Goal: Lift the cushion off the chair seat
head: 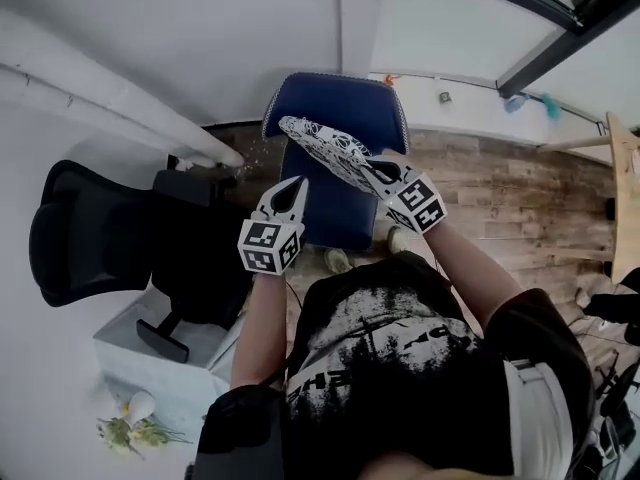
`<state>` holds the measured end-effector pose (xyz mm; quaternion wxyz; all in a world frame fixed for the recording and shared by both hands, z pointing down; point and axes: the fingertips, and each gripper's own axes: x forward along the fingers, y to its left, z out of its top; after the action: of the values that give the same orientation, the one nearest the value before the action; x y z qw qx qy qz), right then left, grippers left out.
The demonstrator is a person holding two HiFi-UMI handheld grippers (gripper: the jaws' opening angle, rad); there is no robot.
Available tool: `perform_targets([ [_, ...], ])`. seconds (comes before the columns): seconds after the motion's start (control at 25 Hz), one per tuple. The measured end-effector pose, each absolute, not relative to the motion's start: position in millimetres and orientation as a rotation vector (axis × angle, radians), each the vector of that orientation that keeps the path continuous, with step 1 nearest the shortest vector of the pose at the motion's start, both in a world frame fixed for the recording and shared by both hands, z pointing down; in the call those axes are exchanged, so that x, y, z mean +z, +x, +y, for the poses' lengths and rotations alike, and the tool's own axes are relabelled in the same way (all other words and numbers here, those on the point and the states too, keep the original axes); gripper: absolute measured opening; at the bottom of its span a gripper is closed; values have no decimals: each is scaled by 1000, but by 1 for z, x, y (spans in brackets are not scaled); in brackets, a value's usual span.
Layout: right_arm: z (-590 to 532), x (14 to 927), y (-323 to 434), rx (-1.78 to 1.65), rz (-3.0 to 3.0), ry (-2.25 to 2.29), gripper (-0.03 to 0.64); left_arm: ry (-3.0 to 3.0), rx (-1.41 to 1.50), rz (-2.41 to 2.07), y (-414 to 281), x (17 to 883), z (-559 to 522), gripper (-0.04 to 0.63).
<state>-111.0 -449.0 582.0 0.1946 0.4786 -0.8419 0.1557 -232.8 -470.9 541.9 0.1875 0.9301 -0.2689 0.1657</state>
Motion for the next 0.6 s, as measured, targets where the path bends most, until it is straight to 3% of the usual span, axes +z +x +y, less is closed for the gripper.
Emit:
perform_targets([
  [0.6, -463, 439, -67, 216, -2564, 1464, 31, 2708, 260, -846, -215, 449, -481, 12],
])
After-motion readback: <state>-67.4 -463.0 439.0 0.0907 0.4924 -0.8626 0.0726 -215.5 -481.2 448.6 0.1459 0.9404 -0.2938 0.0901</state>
